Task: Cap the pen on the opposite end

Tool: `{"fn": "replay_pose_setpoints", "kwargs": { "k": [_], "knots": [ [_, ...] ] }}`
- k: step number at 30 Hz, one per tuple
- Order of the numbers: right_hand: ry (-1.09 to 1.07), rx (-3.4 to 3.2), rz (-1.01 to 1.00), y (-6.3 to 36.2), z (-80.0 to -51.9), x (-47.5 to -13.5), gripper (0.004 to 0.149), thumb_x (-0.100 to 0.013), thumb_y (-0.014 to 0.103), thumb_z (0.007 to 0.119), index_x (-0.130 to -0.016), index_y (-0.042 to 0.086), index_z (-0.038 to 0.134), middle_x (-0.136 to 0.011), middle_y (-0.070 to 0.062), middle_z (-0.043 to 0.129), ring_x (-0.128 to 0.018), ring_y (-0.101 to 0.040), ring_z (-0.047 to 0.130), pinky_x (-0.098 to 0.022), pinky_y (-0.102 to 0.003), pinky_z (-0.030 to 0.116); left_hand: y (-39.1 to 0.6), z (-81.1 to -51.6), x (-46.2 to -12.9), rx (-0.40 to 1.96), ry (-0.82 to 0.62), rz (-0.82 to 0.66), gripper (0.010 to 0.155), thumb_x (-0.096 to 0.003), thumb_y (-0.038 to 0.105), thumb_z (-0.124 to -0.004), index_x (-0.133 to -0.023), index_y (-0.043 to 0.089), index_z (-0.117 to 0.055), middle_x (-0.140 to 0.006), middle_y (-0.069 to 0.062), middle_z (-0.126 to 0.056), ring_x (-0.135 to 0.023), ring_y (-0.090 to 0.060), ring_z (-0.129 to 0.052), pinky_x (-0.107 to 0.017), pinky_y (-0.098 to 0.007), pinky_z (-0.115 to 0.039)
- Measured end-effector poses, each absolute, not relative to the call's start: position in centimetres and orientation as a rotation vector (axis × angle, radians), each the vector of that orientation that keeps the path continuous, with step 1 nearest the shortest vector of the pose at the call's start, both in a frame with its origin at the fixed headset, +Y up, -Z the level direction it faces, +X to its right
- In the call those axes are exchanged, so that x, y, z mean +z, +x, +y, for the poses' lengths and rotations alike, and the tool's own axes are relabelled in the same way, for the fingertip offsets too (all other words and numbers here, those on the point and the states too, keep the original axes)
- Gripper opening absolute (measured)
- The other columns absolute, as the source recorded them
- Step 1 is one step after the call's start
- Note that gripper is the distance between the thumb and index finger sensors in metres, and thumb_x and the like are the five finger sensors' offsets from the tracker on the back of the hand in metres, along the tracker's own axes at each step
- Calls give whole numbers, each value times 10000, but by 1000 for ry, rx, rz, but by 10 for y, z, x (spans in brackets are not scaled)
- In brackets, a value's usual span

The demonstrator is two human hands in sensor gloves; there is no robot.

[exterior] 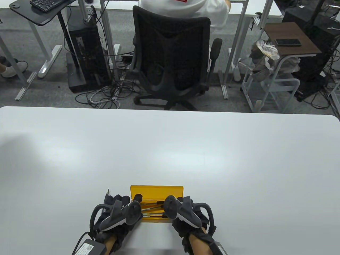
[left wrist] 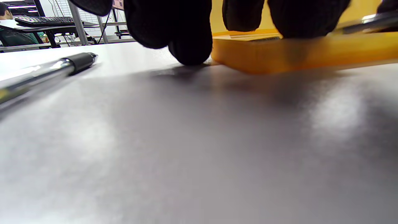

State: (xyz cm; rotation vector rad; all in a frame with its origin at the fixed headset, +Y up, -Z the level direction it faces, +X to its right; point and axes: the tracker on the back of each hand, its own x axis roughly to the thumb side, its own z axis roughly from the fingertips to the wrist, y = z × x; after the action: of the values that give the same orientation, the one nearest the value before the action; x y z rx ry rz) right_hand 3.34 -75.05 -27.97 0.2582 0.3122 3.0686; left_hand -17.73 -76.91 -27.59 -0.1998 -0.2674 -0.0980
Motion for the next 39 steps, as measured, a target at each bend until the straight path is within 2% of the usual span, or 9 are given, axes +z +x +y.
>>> {"fn": "replay_pose_setpoints", "kwargs": {
  "k": [11,18,22,26,29,30,33,36,39],
  "knots": [
    [88,2891,119,61,-723,-275,460,-418,353,742,-849,248,864,-866,-84,864,-736,-318,879,-536,-499,762,-181,-763,-274,-38,-160,-281,668,-511,516,-713,-1113,289,-530,-1024,-183,-743,-864,-394,-696,-720,-708,-433],
    [130,2630,8,61,-711,-269,473,-425,341,721,-842,170,864,-702,-96,981,-513,-247,1003,-384,-428,844,-200,-729,-260,245,-49,-268,592,-508,487,-755,-1042,236,-710,-968,-160,-821,-821,-379,-761,-705,-707,-463],
    [269,2429,52,53,-707,-265,482,-427,342,709,-840,142,857,-647,-91,990,-434,-206,1007,-349,-406,853,-214,-712,-252,580,57,-225,608,-500,487,-791,-1019,174,-740,-899,-134,-884,-759,-349,-823,-693,-674,-522],
    [391,2268,163,34,-707,-257,481,-429,340,710,-845,147,856,-650,-91,983,-441,-206,997,-364,-415,846,-218,-721,-247,1160,-76,-193,674,-507,472,-824,-1080,168,-643,-977,-131,-813,-830,-350,-766,-716,-690,-474],
    [355,2310,259,25,-712,-254,483,-431,353,695,-848,167,852,-637,-79,991,-419,-188,997,-353,-406,850,-218,-727,-247,1444,-156,-184,598,-543,385,-835,-1076,188,-650,-1007,-124,-773,-866,-346,-725,-740,-688,-436],
    [342,2302,295,25,-713,-255,486,-429,358,688,-845,171,854,-624,-79,1001,-392,-176,996,-339,-402,854,-218,-728,-247,1465,-162,-179,511,-552,345,-828,-1033,223,-706,-991,-109,-789,-861,-338,-734,-742,-684,-441],
    [269,2152,408,30,-718,-259,501,-427,371,697,-827,120,862,-572,-98,1014,-309,-149,989,-293,-392,857,-213,-728,-246,1451,-166,-210,511,-551,339,-824,-1036,283,-675,-1011,-79,-793,-872,-310,-758,-743,-673,-470],
    [253,2138,444,32,-721,-260,508,-421,400,697,-789,107,888,-527,-101,1022,-270,-134,988,-269,-382,862,-201,-726,-246,1469,-213,-262,519,-568,294,-788,-1031,324,-556,-1059,-79,-772,-902,-306,-764,-756,-657,-477],
    [279,2214,448,31,-723,-258,530,-422,450,671,-720,98,931,-436,-66,1025,-226,-125,991,-238,-374,867,-202,-720,-245,1364,-92,-227,523,-537,272,-813,-1012,257,-593,-948,-81,-880,-793,-286,-872,-741,-622,-541]
  ]
}}
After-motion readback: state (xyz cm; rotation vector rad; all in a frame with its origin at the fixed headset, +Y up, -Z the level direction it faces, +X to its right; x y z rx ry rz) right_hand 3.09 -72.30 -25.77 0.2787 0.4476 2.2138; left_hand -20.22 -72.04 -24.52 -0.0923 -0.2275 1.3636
